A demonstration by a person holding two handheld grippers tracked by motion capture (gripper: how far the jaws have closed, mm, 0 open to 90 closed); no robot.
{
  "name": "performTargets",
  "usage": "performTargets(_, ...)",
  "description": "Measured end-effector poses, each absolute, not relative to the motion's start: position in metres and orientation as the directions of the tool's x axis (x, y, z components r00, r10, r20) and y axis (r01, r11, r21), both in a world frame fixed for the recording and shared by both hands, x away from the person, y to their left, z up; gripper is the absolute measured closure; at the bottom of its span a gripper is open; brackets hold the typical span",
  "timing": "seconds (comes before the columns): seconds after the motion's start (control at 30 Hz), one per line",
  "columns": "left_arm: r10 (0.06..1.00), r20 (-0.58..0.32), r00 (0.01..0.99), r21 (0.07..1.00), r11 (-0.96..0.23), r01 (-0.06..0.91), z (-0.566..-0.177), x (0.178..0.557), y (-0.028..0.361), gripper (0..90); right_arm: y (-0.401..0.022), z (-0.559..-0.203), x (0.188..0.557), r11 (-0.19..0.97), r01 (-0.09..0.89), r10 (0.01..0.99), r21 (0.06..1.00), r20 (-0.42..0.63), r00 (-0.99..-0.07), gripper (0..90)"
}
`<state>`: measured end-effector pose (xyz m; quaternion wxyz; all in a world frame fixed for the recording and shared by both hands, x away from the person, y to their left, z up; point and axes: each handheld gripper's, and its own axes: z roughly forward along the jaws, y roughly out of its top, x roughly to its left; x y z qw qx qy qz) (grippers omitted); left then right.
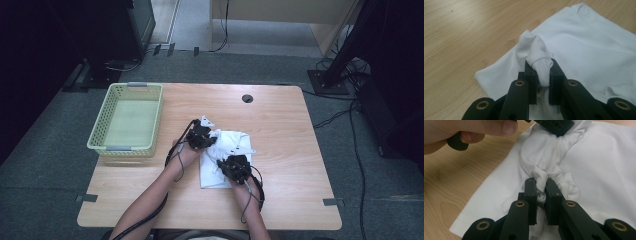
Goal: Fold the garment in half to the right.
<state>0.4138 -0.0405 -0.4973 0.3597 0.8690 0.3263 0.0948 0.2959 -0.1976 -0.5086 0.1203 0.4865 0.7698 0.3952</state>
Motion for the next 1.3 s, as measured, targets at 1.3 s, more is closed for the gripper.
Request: performTargets(1.3, 0.582, -0.117, 0.805, 0.707, -0.52, 0.479, -0.473, 0.418, -0.092, 75.5, -0.24, -0.484, 0.279, 0.216, 0.631, 0.89, 0.745, 0.116, -0.442, 72.7)
